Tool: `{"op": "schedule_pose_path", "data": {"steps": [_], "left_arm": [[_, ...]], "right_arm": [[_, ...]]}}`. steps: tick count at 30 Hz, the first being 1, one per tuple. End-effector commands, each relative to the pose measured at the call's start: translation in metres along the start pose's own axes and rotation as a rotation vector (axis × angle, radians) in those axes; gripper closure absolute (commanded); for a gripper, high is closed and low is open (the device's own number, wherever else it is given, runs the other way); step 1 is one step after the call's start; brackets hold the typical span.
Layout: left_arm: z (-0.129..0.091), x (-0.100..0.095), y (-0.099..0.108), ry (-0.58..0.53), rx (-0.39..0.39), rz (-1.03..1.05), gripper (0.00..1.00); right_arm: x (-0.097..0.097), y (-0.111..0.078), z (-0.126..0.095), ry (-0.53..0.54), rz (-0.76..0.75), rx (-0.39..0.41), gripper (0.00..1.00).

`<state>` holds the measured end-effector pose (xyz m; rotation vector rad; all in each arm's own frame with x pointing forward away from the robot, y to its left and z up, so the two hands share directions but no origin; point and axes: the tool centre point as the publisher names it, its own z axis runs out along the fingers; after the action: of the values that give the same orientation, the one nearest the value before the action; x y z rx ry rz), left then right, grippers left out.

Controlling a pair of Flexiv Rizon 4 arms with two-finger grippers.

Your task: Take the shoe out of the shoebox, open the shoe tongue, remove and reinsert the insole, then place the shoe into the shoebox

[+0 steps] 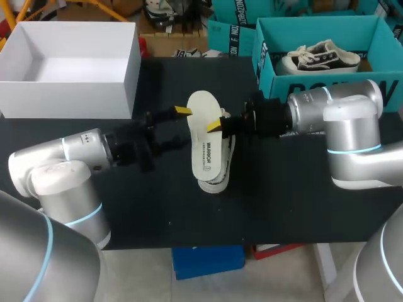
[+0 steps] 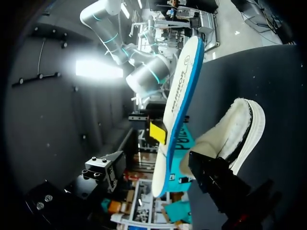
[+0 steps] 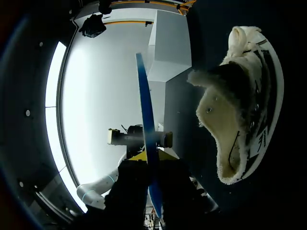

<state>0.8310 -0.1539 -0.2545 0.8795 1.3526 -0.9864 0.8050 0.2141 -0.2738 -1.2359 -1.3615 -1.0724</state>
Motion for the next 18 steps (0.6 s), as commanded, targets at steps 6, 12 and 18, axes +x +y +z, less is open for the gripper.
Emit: {"op": "schedule_pose_path", "data": {"steps": [6,12,18], "left_arm": [[0.013,0.003,0.005,0.002,-0.028,0.0,0.22],[0.02,0.0,0.009,0.01,-0.031,0.011,0.24],[0.022,0.001,0.013,0.011,-0.05,0.016,1.0]], "right_arm": [[0.0,0.001,0.001,-0.002,0.001,0.001,1.0],[0.0,0.001,0.001,-0.002,0.001,0.001,1.0],[0.0,0.001,0.001,-0.002,0.001,0.001,1.0]]}}
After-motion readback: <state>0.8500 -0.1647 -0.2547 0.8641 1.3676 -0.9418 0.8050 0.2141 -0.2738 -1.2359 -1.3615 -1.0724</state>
